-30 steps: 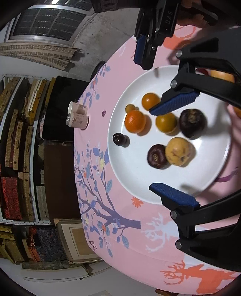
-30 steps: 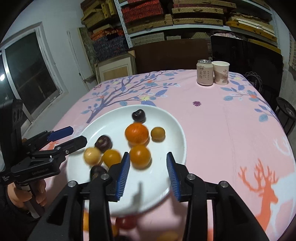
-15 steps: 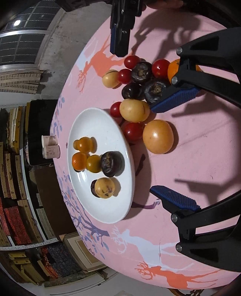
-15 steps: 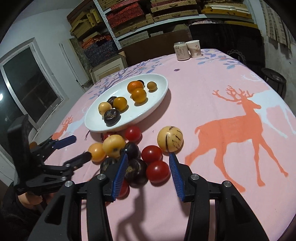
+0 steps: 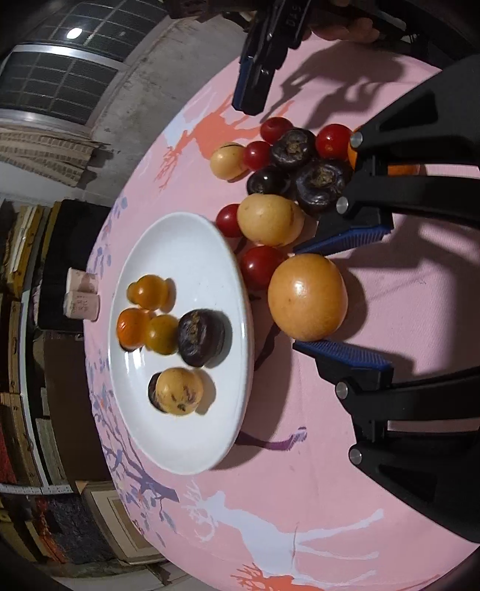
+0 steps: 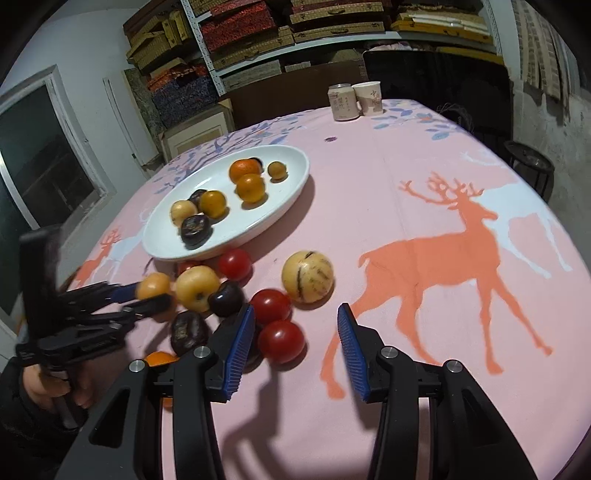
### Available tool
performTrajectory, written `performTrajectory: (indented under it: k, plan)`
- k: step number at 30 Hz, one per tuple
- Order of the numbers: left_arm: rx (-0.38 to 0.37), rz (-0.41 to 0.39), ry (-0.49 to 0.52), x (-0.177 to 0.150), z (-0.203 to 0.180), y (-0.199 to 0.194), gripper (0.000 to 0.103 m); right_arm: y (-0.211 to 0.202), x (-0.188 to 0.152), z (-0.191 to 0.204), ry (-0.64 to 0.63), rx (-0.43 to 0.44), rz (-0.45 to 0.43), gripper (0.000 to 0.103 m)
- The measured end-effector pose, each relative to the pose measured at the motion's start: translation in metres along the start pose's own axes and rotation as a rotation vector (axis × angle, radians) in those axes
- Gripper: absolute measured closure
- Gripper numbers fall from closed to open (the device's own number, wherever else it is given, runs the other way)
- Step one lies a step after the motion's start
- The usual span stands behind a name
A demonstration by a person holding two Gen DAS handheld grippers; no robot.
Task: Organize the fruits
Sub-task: 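Grasp the large pale orange fruit with the left gripper, then grasp the pale striped pepino with the right gripper while the left gripper holds its fruit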
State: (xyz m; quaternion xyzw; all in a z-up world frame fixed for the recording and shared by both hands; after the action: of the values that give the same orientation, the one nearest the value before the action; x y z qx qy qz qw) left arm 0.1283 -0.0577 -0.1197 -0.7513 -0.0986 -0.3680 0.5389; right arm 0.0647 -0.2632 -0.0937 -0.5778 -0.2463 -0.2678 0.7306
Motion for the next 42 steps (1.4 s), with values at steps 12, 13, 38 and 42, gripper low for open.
performTrajectory:
  k: [12, 13, 38, 42]
  plan:
    - [0.076, -0.074, -0.016, 0.011, 0.010, -0.013, 0.059, 0.043, 0.025, -0.001, 0.014, -0.041, 0.062, 0.056]
    - [0.074, -0.071, -0.021, 0.011, 0.011, -0.012, 0.059, 0.045, 0.024, -0.001, 0.020, -0.042, 0.069, 0.056]
    - [0.073, -0.065, -0.041, 0.010, 0.016, -0.010, 0.059, 0.054, 0.021, 0.002, 0.010, -0.061, 0.101, 0.063]
    - [0.073, -0.067, -0.043, 0.010, 0.016, -0.010, 0.059, 0.050, 0.021, 0.004, 0.002, -0.058, 0.083, 0.063]
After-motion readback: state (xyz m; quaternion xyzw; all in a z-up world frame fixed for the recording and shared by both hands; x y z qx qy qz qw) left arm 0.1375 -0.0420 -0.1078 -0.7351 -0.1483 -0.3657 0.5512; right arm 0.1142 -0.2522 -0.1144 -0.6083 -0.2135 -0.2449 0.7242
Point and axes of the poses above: each gripper's, at about its wrist camera, not at the fingertips, and y roughly the way its jaws point, z to its left, x to its top, the point moved 9 cm from there along y, roughly the way its jaws point, and after that the axes turned 2 degrees about -x, right-handed, at the moved point
